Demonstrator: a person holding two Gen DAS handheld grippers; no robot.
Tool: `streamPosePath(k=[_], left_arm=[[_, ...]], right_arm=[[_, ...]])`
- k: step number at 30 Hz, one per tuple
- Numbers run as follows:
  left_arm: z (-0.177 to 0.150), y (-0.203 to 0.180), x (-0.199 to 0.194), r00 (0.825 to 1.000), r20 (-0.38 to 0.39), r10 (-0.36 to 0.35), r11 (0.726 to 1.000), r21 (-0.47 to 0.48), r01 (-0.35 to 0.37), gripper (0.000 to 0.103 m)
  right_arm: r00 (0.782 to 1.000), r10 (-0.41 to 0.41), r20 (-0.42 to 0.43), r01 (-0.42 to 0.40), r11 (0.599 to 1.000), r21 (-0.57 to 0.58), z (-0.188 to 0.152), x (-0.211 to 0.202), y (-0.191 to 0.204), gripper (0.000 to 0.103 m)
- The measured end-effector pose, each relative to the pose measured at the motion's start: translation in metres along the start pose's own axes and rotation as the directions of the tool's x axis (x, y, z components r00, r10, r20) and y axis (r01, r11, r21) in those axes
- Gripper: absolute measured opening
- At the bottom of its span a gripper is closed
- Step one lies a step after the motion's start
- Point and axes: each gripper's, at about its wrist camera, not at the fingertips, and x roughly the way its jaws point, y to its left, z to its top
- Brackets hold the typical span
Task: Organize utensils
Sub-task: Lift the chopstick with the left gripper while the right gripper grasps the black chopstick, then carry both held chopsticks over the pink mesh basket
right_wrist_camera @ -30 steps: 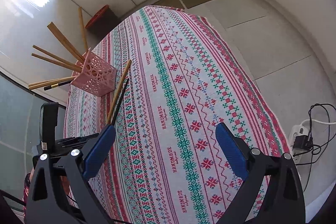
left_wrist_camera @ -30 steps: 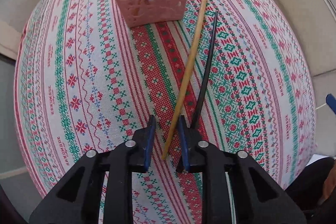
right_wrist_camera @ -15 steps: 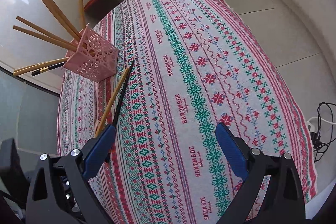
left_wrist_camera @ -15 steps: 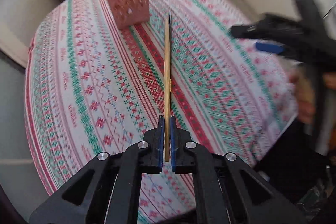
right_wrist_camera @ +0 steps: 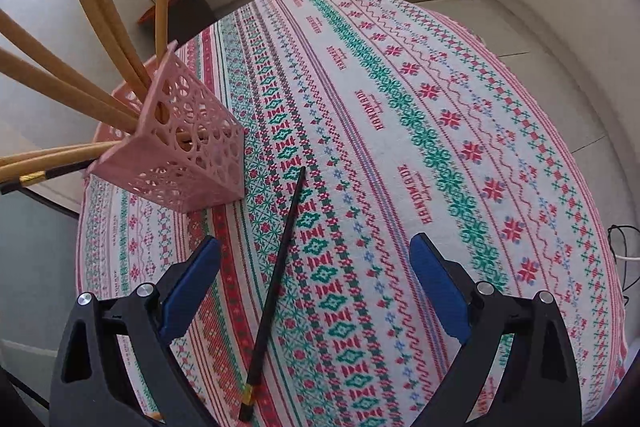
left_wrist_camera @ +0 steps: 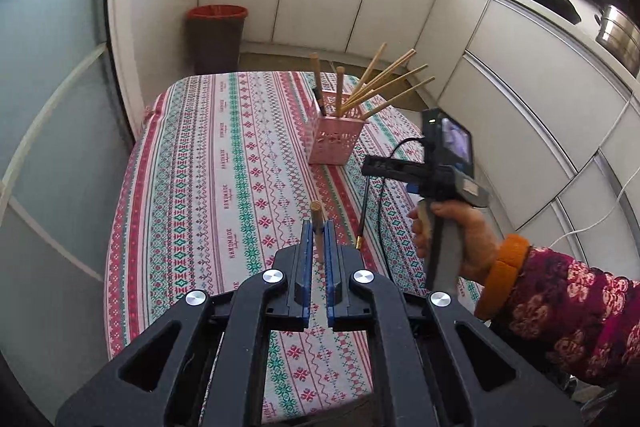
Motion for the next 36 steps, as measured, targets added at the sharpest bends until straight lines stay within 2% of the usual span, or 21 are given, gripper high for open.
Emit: streamPosePath(k=[1, 2, 4, 5, 6, 7, 9, 11, 13, 17, 21, 25, 29, 32, 36], left_arm=[[0.002, 0.003, 0.000, 1.000, 0.002, -0.006, 1.000, -0.006, 0.006, 0.004], [0.002, 0.006, -0.001, 1.000, 0.005, -0.012, 1.000, -0.008, 0.012, 0.004], [0.003, 0.007, -0.006, 1.000, 0.015, -0.017, 1.000, -0.009, 0.017, 0.004], [0.003, 0.010, -0.003, 1.000, 0.018, -0.019, 1.000, -0.013, 0.019, 0.004], [0.003, 0.013, -0.002, 1.000, 0.020, -0.019, 1.000, -0.019, 0.020, 0.004], [0.003, 0.015, -0.001, 1.000, 0.021, -0.020, 0.999, -0.026, 0.021, 0.004], [0.003, 0.017, 0.000, 0.999, 0.025, -0.025, 0.999, -0.031, 0.026, 0.004], [0.003, 0.016, -0.003, 0.999, 0.033, -0.030, 0.999, -0.030, 0.031, 0.004], [0.004, 0.015, -0.004, 0.999, 0.038, -0.034, 0.999, -0.036, 0.036, 0.004], [0.010, 0.008, -0.010, 0.998, 0.052, -0.046, 0.998, -0.044, 0.048, 0.004], [0.025, -0.006, -0.021, 0.994, 0.078, -0.076, 0.996, -0.037, 0.080, 0.004], [0.049, -0.021, -0.035, 0.987, 0.123, -0.105, 0.993, -0.034, 0.110, 0.004], [0.094, -0.035, -0.051, 0.973, 0.201, -0.118, 0.991, -0.034, 0.127, 0.004], [0.130, -0.046, -0.059, 0.960, 0.264, -0.094, 0.995, -0.018, 0.102, 0.004], [0.171, -0.053, -0.050, 0.950, 0.307, -0.057, 0.998, -0.015, 0.065, 0.004]], right_arm=[[0.999, -0.042, -0.024, 0.042, 0.999, -0.012, 0.000, 0.010, 0.006, 0.080], [0.995, -0.095, -0.006, 0.095, 0.995, -0.040, -0.002, 0.013, 0.013, 0.078], [0.981, -0.190, 0.022, 0.192, 0.976, -0.104, -0.005, 0.017, 0.024, 0.052], [0.984, -0.178, 0.021, 0.179, 0.979, -0.100, -0.005, 0.015, 0.022, 0.044], [0.987, -0.161, 0.013, 0.161, 0.983, -0.086, -0.004, 0.013, 0.017, 0.026], [0.991, -0.130, -0.003, 0.130, 0.989, -0.066, -0.003, 0.010, 0.005, 0.013], [0.998, -0.053, -0.044, 0.051, 0.998, -0.035, -0.001, 0.006, -0.013, 0.007], [0.997, 0.006, -0.079, -0.007, 1.000, -0.013, -0.004, -0.002, -0.032, 0.005], [0.990, 0.112, -0.081, -0.109, 0.993, 0.038, -0.013, -0.014, -0.054, 0.005], [0.981, 0.193, 0.009, -0.193, 0.980, 0.039, -0.030, -0.058, -0.080, 0.005], [0.960, 0.256, 0.112, -0.256, 0.967, -0.018, -0.042, -0.118, -0.082, 0.005], [0.920, 0.319, 0.227, -0.312, 0.948, -0.069, -0.045, -0.182, -0.081, 0.005], [0.876, 0.358, 0.324, -0.347, 0.933, -0.092, -0.028, -0.232, -0.082, 0.005], [0.837, 0.386, 0.387, -0.376, 0.921, -0.103, -0.010, -0.265, -0.085, 0.005], [0.791, 0.410, 0.454, -0.388, 0.910, -0.145, 0.019, -0.298, -0.078, 0.005]])
